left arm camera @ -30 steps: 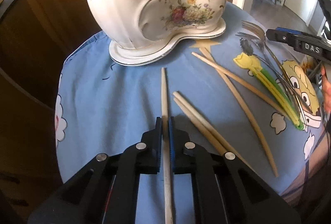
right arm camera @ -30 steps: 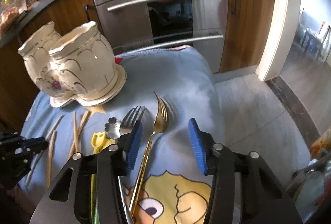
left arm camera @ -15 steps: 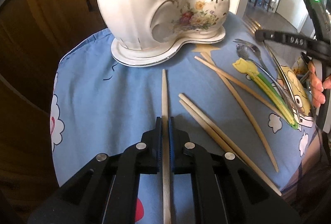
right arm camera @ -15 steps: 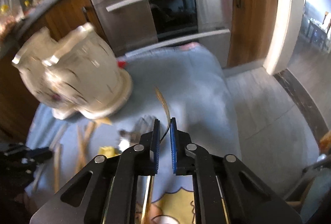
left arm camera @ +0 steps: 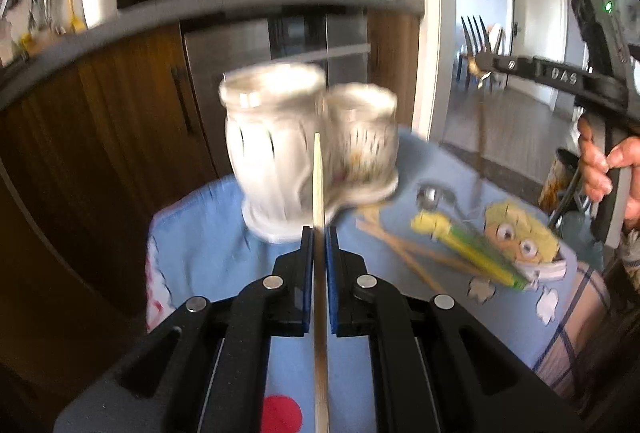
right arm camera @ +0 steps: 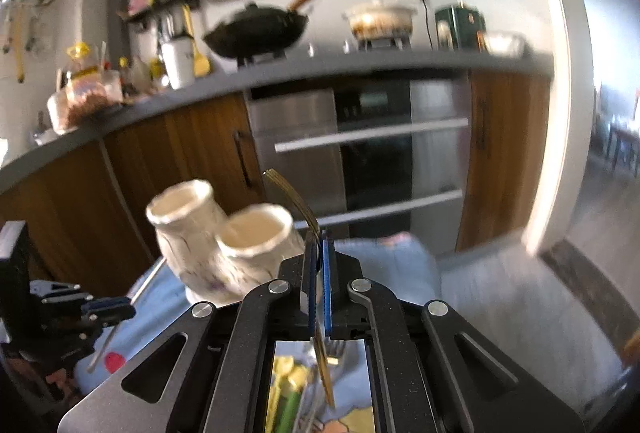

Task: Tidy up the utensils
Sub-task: 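Lift the chopstick and gold fork and carry both toward the porcelain holder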

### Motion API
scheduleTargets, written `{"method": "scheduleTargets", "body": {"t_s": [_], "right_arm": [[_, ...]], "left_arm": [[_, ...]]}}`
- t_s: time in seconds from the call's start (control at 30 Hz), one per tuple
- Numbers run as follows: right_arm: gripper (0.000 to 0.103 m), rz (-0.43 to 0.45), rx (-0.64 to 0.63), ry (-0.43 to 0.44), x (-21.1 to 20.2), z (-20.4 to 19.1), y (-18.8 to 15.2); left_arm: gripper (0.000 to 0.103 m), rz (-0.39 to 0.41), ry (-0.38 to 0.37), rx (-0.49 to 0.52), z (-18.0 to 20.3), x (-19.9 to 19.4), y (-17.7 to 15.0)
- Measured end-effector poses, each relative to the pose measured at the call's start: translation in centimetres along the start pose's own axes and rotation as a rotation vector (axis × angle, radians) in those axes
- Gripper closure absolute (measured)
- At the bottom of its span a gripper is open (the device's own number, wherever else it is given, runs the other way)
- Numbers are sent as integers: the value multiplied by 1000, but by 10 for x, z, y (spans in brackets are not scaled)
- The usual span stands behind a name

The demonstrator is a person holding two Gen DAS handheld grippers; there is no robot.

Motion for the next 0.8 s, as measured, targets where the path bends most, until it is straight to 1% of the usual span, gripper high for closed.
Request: {"method": "scheduleTargets", "body": {"t_s": [0.1,0.17,0.2,0.3,0.4,0.53,0.63,0.7,0.8], "right_arm": [[100,42,-27,14,-2,-9,21],[100,58,-31,25,-2,-14,32],[100,66,-32,33,-1,-17,41],[100,89,-28,67,0,-21,62],[100,125,2,110,-1,-20,82],[100,160,54,165,2,-14,104],[100,178,58,159,9,-12,111],[100,181,53,150,18,-10,110],[100,160,67,154,37,-7,104]], "left_arm": [[97,81,-3,-21,-3,-14,19],[97,137,-19,-42,-6,-22,40],[97,166,-38,-62,-10,-25,53],[97,231,-62,-106,-20,-34,82],[97,305,-68,-144,-31,-30,115],[97,360,-111,-216,-44,-17,147],[97,390,-117,-251,-46,-1,163],[97,398,-108,-258,-44,15,169],[97,403,-79,-258,-41,36,169]]}}
Point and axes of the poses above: each gripper's, at about its wrist camera, not at the fingertips, and x roughly the way its jaws point, z to its right, y to its top, the point moved 3 cm from there along x, roughly the way its jaws point, and after that the axes turned 12 degrees about y, right-handed, at the moved point
